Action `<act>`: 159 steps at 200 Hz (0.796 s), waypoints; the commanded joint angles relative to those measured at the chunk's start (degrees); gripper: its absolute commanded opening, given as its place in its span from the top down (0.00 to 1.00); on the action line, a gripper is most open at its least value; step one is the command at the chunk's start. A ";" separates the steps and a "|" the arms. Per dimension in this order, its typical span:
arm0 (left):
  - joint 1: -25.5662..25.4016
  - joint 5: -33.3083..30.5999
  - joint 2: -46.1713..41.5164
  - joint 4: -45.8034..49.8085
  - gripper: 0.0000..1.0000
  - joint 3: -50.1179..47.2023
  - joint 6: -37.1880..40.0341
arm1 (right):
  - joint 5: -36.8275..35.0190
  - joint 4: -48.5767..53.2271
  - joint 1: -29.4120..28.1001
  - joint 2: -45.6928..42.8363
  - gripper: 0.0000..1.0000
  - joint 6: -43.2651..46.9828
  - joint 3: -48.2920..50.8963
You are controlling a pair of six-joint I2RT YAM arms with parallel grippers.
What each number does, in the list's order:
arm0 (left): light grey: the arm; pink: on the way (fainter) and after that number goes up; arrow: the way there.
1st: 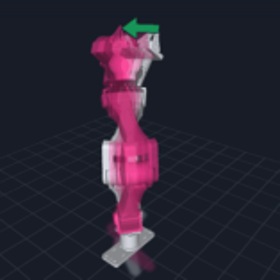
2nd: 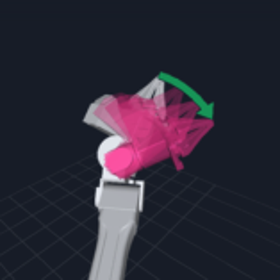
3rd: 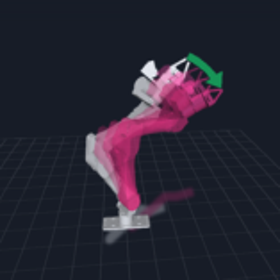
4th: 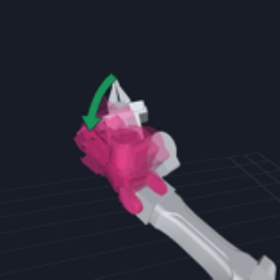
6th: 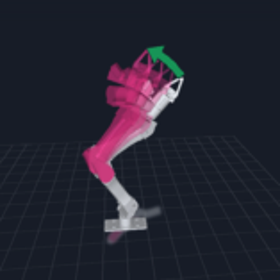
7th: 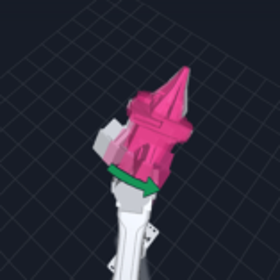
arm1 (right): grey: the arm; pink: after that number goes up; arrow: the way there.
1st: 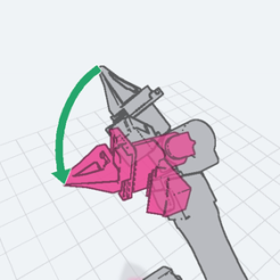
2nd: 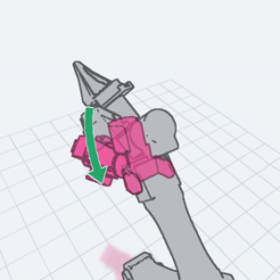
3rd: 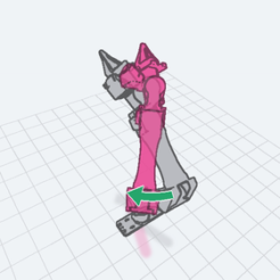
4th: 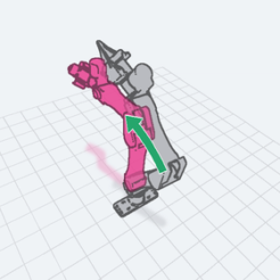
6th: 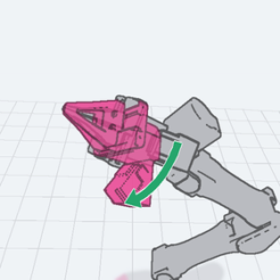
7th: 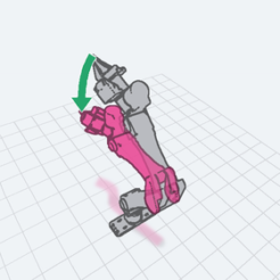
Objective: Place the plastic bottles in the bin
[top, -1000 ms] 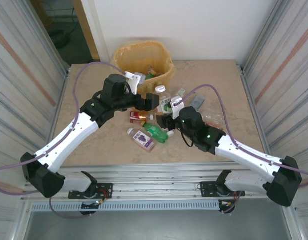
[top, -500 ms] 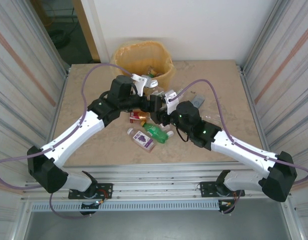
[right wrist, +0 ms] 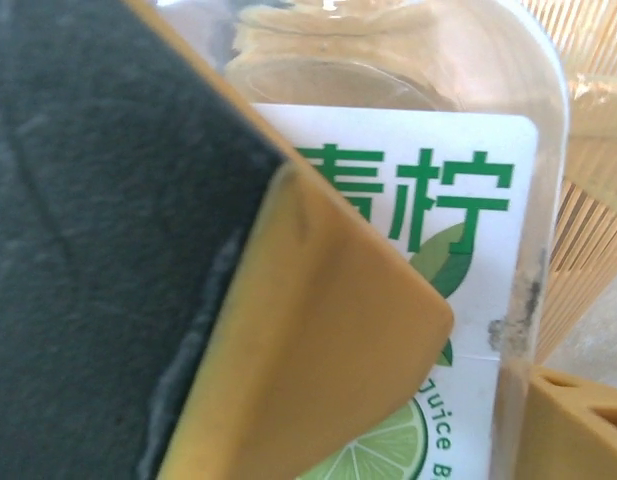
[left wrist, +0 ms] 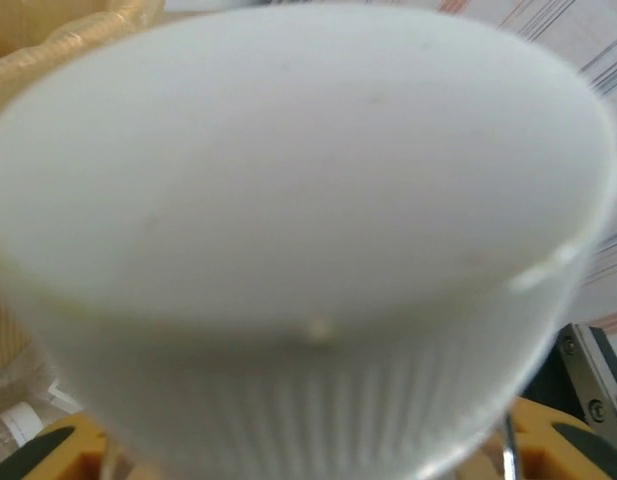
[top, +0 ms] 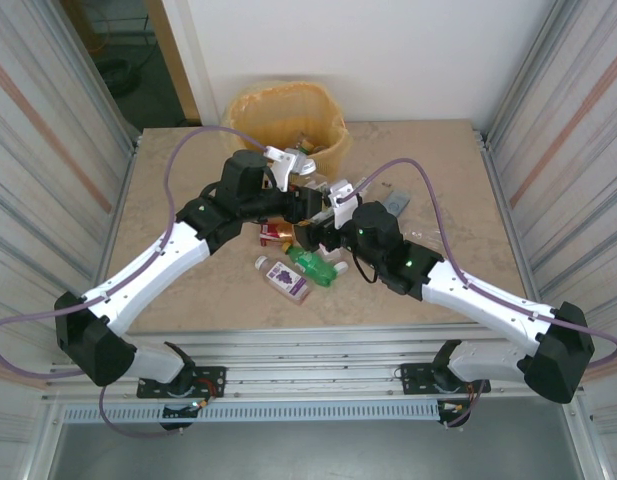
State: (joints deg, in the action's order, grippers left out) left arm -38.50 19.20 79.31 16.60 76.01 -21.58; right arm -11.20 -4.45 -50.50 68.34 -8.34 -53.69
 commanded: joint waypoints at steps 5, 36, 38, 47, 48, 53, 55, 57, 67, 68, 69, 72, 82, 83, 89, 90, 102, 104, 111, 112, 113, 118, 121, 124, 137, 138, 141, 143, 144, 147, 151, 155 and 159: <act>-0.08 -3.36 -1.82 0.57 0.81 0.58 2.84 | -3.13 1.19 0.14 -1.53 0.02 0.42 -1.81; -0.05 -7.72 -2.53 1.88 0.81 2.39 5.65 | -3.95 3.14 0.22 -3.32 0.02 0.70 -1.62; -0.01 -8.05 -2.61 2.02 0.81 2.61 5.89 | -4.30 3.26 0.22 -3.48 0.02 0.60 -1.60; 0.00 -9.75 -2.78 2.58 0.81 3.22 6.60 | -5.67 3.47 0.23 -4.13 0.02 0.10 -1.24; 0.00 -9.99 -2.77 2.66 0.81 3.25 6.75 | -5.81 3.48 0.23 -4.24 0.02 0.09 -1.15; -0.02 -10.73 -2.92 2.81 0.81 3.69 7.12 | -6.32 3.34 0.23 -4.78 0.02 -0.12 -0.66; 0.06 -11.04 -2.88 2.86 0.81 3.84 7.31 | -6.60 3.25 0.23 -4.94 0.02 -0.17 -0.46; 0.09 -11.23 -2.92 2.90 0.80 3.96 7.47 | -6.83 3.12 0.23 -5.14 0.02 -0.29 -0.21; 0.35 -12.20 -3.14 2.97 0.81 4.66 8.22 | -7.34 2.52 0.30 -6.49 0.02 -0.56 0.95; 0.35 -12.32 -3.21 2.98 0.80 4.67 8.27 | -7.34 2.38 0.31 -6.73 0.02 -0.54 1.09; 0.40 -12.38 -3.20 2.99 0.81 4.72 8.33 | -7.34 2.38 0.31 -6.73 0.02 -0.54 1.09; 0.58 -12.62 -3.33 2.93 0.81 4.96 8.55 | -7.39 2.19 0.36 -7.42 0.02 -0.57 1.64; 1.07 -13.50 -3.58 2.79 0.81 5.66 9.07 | -7.81 2.01 0.48 -8.88 0.02 -0.76 2.47; 1.11 -13.63 -3.56 2.81 0.81 5.70 9.13 | -7.80 2.00 0.53 -9.03 0.02 -0.74 2.59; 1.41 -14.03 -3.74 2.74 0.81 6.26 9.39 | -7.95 2.07 0.61 -9.92 0.02 -0.87 3.10; 1.50 -14.11 -3.77 2.69 0.81 6.35 9.42 | -7.95 2.12 0.68 -9.99 0.02 -0.88 3.13; 2.12 -14.77 -4.06 2.30 0.81 7.56 10.39 | -8.59 2.47 1.06 -11.35 0.02 -1.34 3.81; 2.12 -14.93 -4.14 2.23 0.81 7.84 10.68 | -8.82 2.57 1.12 -11.31 0.02 -1.53 3.96; 2.48 -15.51 -4.12 1.97 0.81 8.60 11.52 | -9.66 2.89 1.47 -13.04 0.02 -2.35 4.35; 2.52 -15.60 -4.14 1.92 0.81 8.70 11.63 | -9.86 2.92 1.55 -13.22 0.02 -2.45 4.37; 2.54 -15.73 -4.11 1.89 0.81 8.89 11.77 | -9.96 2.98 1.59 -13.31 0.02 -2.55 4.42; 2.74 -16.22 -4.09 1.78 0.80 9.53 12.30 | -10.55 3.19 1.90 -13.78 0.02 -3.09 4.70; 2.86 -16.59 -4.03 1.77 0.81 10.02 12.66 | -10.92 3.36 2.16 -14.04 0.02 -3.47 4.85; 2.99 -16.88 -3.93 1.77 0.81 10.44 12.92 | -11.27 3.65 2.33 -14.29 0.02 -3.83 4.96; 3.75 -18.33 -3.52 1.60 0.81 12.37 14.28 | -13.85 5.42 3.64 -15.07 0.02 -6.20 5.13; 3.85 -18.41 -3.44 1.55 0.81 12.52 14.33 | -14.07 5.55 3.74 -15.07 0.02 -6.40 5.15; 4.09 -18.78 -3.30 1.43 0.81 12.92 14.65 | -14.74 5.87 3.99 -15.19 0.02 -7.03 5.23; 4.23 -18.90 -3.22 1.29 0.81 13.20 14.75 | -15.26 6.17 4.29 -15.28 0.02 -7.43 5.25; 4.27 -18.92 -3.16 1.22 0.81 13.29 14.87 | -15.48 6.32 4.41 -15.31 0.02 -7.68 5.30; 4.63 -19.20 -3.05 0.90 0.81 13.55 15.08 | -16.08 6.66 4.78 -15.44 0.02 -8.33 5.39; 5.03 -19.43 -2.87 0.47 0.81 13.95 15.15 | -16.54 7.12 5.25 -15.58 0.02 -9.13 5.50; 5.46 -19.57 -2.74 0.07 0.81 14.27 15.28 | -16.87 7.56 5.81 -15.79 0.02 -9.81 5.67; 6.03 -19.56 -2.51 -0.46 0.82 14.61 15.30 | -16.83 7.81 6.32 -15.98 0.02 -10.24 6.02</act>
State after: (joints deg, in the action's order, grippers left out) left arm -34.54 2.90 77.30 19.42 86.96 -9.63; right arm -22.70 0.30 -46.68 53.98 -12.73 -49.23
